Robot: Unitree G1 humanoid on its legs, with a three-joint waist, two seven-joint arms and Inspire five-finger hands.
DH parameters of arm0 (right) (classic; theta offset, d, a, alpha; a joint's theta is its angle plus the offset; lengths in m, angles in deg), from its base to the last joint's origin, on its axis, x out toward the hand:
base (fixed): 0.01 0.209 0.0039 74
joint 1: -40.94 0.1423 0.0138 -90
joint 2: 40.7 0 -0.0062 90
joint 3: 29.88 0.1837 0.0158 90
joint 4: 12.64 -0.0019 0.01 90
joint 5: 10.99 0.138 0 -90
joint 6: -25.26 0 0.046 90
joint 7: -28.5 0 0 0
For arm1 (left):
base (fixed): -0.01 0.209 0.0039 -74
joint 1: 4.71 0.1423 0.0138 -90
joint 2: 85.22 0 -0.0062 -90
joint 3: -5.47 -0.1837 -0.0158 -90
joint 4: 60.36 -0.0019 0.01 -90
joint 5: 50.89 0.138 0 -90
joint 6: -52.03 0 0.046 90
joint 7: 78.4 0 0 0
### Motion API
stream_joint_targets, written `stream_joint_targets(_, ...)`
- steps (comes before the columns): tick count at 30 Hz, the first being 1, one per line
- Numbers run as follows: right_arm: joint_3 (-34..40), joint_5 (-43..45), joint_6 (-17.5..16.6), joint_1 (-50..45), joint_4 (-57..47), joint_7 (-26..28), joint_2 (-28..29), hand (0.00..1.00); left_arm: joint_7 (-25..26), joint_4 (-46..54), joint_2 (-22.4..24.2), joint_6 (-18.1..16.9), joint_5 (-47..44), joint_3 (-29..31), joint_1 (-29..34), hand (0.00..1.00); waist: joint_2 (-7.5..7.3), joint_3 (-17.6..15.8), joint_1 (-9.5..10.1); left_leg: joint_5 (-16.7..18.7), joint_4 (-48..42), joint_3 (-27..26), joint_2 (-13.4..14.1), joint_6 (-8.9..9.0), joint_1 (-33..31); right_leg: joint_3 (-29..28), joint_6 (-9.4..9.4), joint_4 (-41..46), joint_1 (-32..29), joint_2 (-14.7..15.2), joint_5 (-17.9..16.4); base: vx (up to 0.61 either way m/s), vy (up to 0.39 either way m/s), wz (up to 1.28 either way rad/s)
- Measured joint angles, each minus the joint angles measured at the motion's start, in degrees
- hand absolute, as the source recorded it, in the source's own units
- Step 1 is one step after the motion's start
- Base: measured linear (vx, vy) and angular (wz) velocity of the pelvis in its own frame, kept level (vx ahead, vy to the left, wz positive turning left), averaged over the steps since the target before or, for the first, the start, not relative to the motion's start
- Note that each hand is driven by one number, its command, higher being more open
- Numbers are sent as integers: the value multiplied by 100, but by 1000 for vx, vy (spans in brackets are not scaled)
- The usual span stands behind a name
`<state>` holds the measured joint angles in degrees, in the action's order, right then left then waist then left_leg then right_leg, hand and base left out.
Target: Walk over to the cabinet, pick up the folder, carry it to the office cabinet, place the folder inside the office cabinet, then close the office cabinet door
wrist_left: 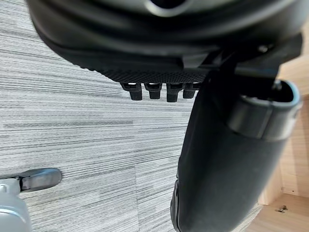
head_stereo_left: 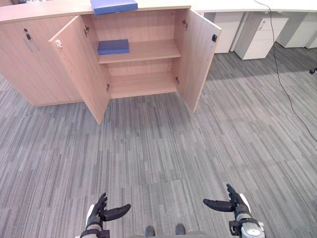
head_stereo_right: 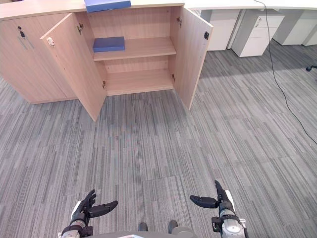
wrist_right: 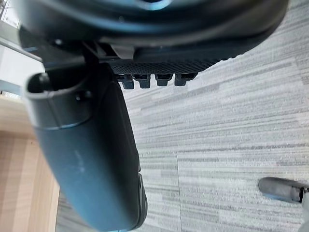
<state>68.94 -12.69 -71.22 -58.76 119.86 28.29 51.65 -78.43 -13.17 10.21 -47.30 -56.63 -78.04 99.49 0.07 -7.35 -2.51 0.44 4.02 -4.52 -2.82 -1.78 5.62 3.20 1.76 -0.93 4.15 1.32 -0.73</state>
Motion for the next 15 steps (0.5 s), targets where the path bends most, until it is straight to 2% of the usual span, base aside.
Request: stream_joint_targets(15, 102, 189, 4, 20, 19, 2, 47, 100, -6, 242, 104, 17, -222, -3, 93, 100, 51, 0, 22, -35, 84, 88, -22, -15, -12, 112, 8, -12, 0, 19, -58, 1, -9, 4)
